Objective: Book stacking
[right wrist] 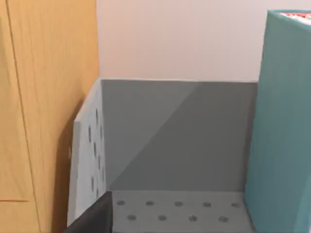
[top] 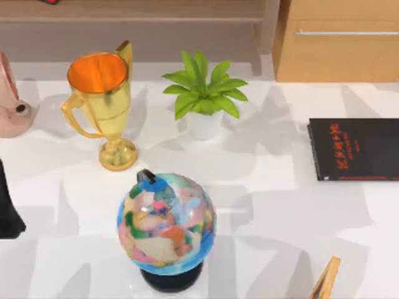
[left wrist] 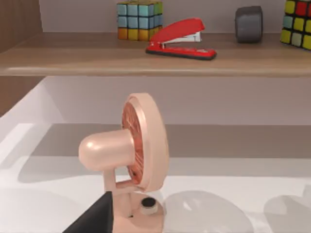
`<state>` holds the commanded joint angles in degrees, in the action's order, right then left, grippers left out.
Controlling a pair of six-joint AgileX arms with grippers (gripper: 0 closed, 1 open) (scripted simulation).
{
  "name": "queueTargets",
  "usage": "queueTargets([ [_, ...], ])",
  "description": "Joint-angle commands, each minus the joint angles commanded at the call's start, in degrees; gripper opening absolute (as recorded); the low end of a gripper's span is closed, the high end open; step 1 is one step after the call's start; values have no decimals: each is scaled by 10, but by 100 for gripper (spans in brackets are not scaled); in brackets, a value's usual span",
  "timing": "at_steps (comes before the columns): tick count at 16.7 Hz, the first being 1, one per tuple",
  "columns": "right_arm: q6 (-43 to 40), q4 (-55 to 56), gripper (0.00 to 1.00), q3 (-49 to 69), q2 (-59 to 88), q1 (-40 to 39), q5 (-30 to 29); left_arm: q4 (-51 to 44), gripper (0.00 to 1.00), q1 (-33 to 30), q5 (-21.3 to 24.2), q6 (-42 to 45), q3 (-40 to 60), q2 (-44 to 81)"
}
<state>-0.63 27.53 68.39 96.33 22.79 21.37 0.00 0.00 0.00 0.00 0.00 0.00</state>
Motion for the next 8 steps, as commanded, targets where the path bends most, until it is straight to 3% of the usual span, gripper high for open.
queueTargets([
  [4, -1, 44, 100, 109, 152, 36, 34, 0, 100, 0, 0, 0, 0, 0],
  [8, -1, 61, 100, 151, 207, 51, 48, 0, 100, 0, 0, 0, 0, 0],
])
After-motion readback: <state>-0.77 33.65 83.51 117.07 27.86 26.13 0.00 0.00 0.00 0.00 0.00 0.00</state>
